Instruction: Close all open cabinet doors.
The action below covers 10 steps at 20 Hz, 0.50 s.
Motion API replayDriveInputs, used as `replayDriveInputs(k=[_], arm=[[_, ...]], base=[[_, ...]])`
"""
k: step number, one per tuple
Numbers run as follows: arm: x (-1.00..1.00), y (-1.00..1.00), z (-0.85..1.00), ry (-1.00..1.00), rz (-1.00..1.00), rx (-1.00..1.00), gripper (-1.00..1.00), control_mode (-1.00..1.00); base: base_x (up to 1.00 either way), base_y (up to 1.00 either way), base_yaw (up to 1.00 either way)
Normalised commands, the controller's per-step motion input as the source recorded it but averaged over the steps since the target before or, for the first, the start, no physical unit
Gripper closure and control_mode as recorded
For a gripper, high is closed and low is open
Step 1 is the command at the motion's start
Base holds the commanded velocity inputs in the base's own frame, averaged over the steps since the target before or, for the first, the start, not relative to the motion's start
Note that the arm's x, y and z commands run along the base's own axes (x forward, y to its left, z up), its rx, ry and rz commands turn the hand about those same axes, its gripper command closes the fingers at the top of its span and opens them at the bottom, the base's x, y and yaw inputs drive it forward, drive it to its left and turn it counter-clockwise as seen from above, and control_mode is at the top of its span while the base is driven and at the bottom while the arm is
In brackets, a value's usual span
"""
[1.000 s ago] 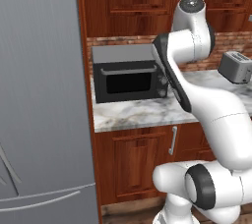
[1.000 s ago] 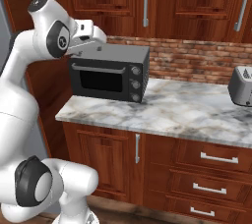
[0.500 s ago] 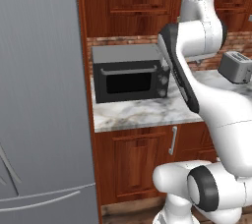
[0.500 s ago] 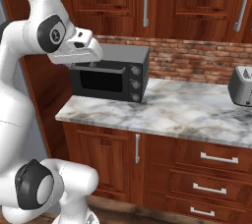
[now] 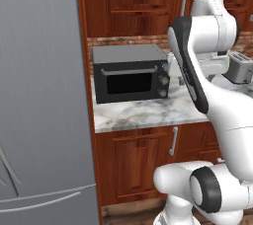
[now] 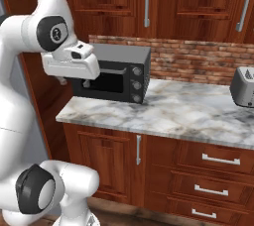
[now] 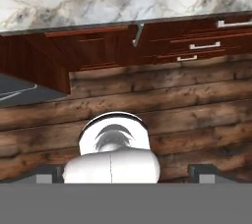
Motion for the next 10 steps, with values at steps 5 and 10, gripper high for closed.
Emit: replayDriveInputs(k=[5, 10], arm=[[-0.53, 0.00, -0.32, 0.26, -0.10, 0.08, -1.00, -1.00], [-0.52, 0.00, -0.31, 0.25, -0.10, 0.08, -1.00, -1.00]], base=[[0.00, 0.00, 0.00], [0.00, 0.00, 0.00]])
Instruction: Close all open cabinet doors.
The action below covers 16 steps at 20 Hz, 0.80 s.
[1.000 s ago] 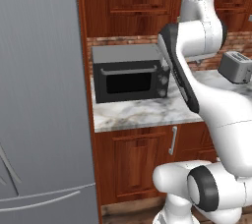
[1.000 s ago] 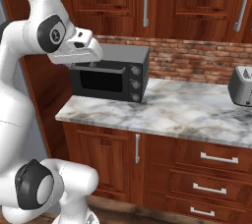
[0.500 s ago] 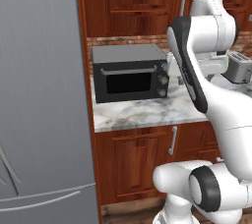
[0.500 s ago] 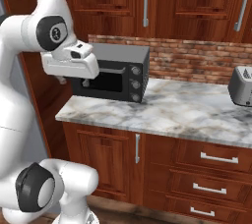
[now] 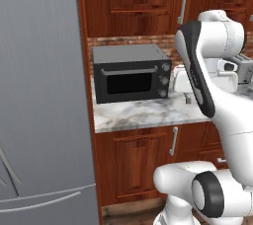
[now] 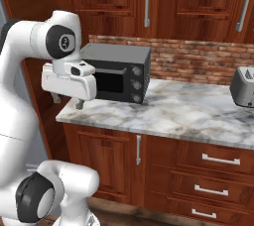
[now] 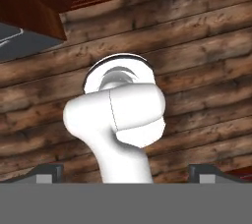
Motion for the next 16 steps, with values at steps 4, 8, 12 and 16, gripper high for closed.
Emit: replayDriveInputs(k=[4, 8, 12, 16], arm=[[-0.42, -0.05, -0.24, 0.21, -0.05, 0.09, -1.00, -1.00], [-0.28, 0.00, -0.20, 0.10, -0.01, 0.03, -1.00, -1.00], [-0.36, 0.00, -0.02, -0.09, 0.00, -0.01, -1.00, -1.00], [-0.55, 0.00, 0.00, -0.32, 0.00, -0.06, -1.00, -1.00]], base=[[0.00, 0.00, 0.00], [0.00, 0.00, 0.00], [0.00, 0.00, 0.00], [0.00, 0.00, 0.00]])
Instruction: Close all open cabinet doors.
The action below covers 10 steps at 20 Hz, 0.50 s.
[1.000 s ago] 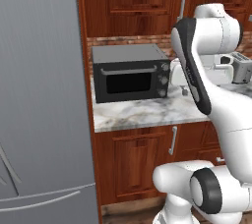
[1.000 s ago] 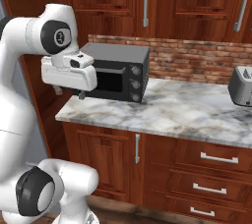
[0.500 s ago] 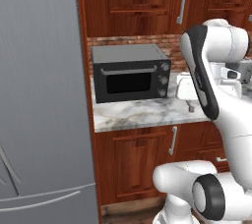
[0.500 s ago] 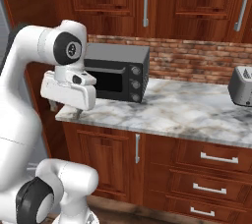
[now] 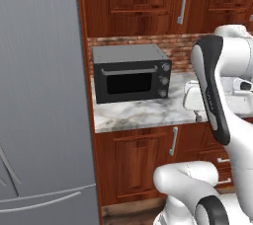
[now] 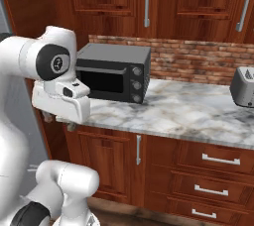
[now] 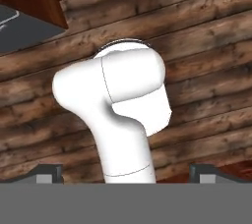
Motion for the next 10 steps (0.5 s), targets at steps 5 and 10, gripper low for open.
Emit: replayDriveInputs(k=[5, 10], arm=[[-0.61, 0.00, 0.01, -0.37, 0.00, -0.06, -1.00, -1.00], [-0.53, -0.02, 0.07, -0.37, 0.00, -0.05, -1.00, -1.00]], base=[[0.00, 0.00, 0.00], [0.00, 0.00, 0.00]])
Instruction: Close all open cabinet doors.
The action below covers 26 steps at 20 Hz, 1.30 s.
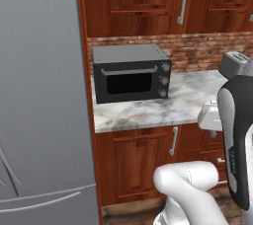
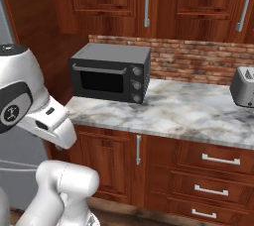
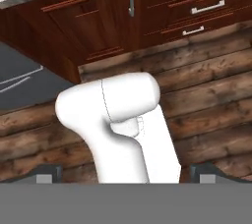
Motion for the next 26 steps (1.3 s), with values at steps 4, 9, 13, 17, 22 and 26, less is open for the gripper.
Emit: replayDriveInputs(k=[4, 9, 13, 17, 22, 26], arm=[[-0.28, 0.00, 0.10, -0.31, 0.00, -0.03, -1.00, -1.00], [-0.04, 0.00, 0.03, -0.16, 0.00, 0.00, -1.00, -1.00], [0.00, 0.00, 0.00, 0.00, 0.00, 0.00, -1.00, -1.00], [0.01, -0.02, 0.00, 0.00, 0.00, 0.00, -1.00, -1.00], [-0.01, -0.43, 0.00, -0.09, 0.00, 0.00, -1.00, -1.00], [-0.14, -0.72, 0.00, -0.10, 0.00, 0.00, -1.00, -1.00]], base=[[0.00, 0.00, 0.00], [0.00, 0.00, 0.00], [0.00, 0.00, 0.00], [0.00, 0.00, 0.00], [0.00, 0.00, 0.00], [0.00, 0.00, 0.00]])
